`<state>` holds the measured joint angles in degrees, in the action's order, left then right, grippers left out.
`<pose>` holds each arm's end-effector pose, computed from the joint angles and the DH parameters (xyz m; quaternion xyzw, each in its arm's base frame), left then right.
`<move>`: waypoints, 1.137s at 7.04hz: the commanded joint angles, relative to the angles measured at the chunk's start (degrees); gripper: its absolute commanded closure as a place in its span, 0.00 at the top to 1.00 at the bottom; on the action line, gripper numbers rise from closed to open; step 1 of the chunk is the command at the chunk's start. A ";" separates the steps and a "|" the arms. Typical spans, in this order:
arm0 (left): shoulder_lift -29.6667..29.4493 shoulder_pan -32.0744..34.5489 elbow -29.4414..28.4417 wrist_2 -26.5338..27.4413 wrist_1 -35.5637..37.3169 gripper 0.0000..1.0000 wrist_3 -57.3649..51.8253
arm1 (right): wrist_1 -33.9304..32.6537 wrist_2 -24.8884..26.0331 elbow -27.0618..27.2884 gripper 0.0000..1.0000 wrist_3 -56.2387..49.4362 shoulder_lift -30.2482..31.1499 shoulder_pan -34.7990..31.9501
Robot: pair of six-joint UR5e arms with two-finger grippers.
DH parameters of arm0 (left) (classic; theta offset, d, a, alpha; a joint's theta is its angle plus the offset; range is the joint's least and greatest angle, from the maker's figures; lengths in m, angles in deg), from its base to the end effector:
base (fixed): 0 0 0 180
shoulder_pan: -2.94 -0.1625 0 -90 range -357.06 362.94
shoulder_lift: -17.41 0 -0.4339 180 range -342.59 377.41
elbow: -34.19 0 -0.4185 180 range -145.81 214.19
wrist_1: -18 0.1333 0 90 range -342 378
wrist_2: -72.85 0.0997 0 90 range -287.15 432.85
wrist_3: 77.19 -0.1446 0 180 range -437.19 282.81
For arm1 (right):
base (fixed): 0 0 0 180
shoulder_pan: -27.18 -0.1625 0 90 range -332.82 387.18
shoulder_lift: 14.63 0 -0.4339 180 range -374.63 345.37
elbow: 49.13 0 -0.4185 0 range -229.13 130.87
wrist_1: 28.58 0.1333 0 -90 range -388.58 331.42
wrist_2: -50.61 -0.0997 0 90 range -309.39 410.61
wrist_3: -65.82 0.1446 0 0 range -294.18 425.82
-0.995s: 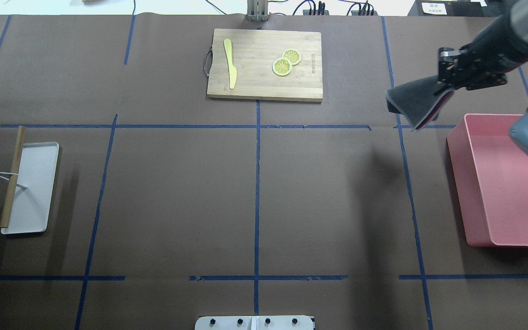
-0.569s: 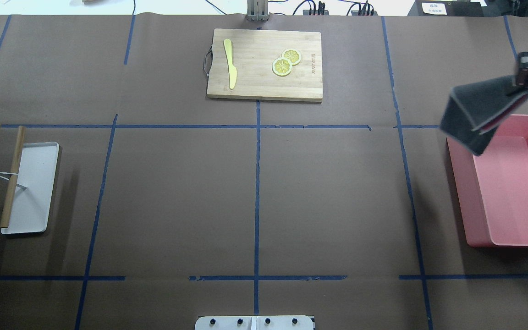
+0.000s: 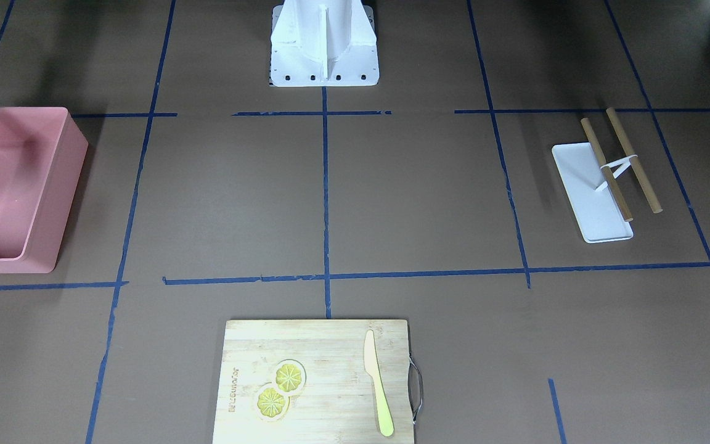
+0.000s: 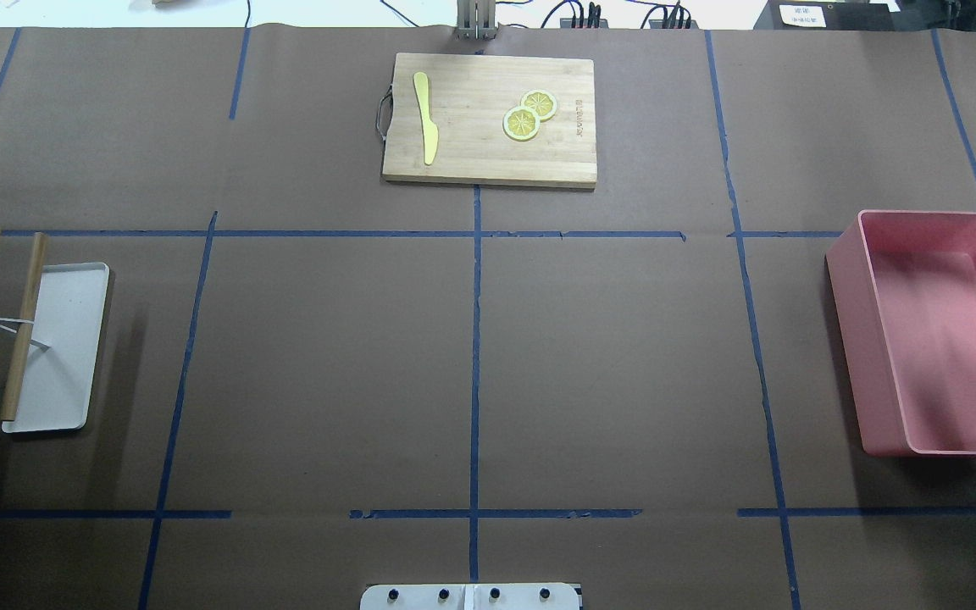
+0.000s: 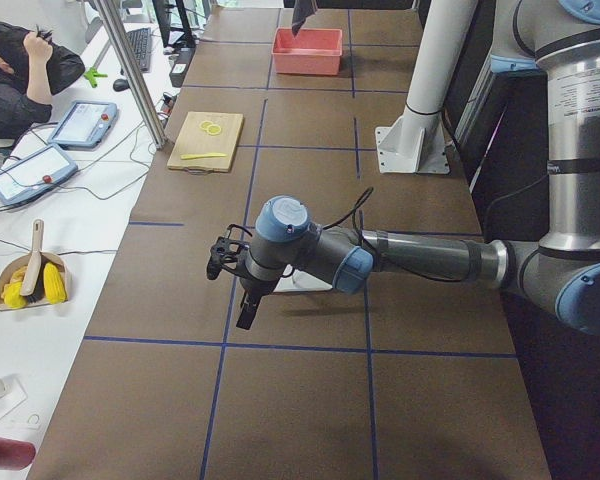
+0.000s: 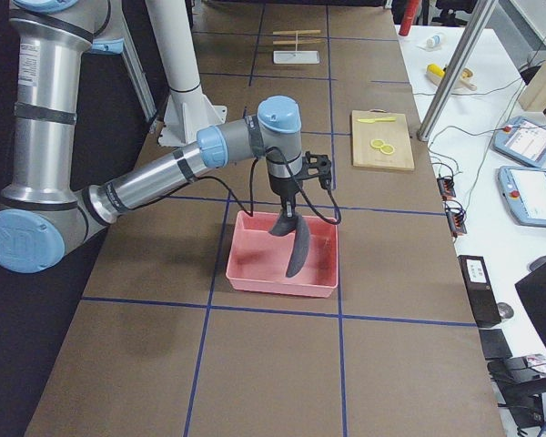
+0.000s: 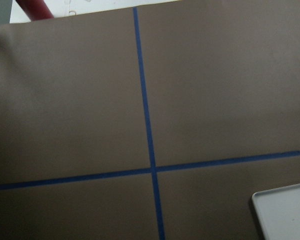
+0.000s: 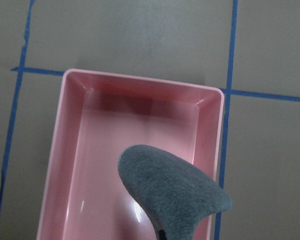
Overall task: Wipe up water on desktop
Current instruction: 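Lift the towel and drop it into the pink bin with the right gripper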
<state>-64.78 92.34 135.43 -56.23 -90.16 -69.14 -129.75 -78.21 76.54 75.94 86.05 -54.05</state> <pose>-0.0370 -0.4932 0.6350 0.1512 0.3409 0.0024 0.9278 -0.0223 -0.4242 0.4977 0.0578 -0.3441 -0.0289 0.9367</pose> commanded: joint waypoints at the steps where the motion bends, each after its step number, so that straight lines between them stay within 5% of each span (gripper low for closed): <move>1: 0.10 0.16 -3.32 -0.12 2.07 1.00 -2.07 | 0.00 -0.64 -0.25 0.02 -1.33 2.67 2.63; 3: 0.37 0.16 -4.39 -0.56 2.07 1.00 -2.07 | 0.09 -0.55 -0.68 0.05 -0.89 2.15 7.64; 4: 0.37 0.16 -4.39 -0.56 2.07 1.00 -2.07 | 0.17 -0.90 -1.30 0.24 -0.36 0.75 8.89; 5: 0.37 0.16 -4.39 -0.56 2.07 1.00 -2.07 | 0.52 -1.43 -3.30 0.98 -0.36 -1.87 9.51; 8: 0.02 0.08 -4.56 -0.56 2.25 1.00 -1.73 | 0.70 -0.56 -5.16 1.00 -0.71 -4.18 9.34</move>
<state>-64.60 92.45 130.98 -56.79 -87.99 -71.07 -129.10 -79.13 72.37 75.43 82.71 -44.53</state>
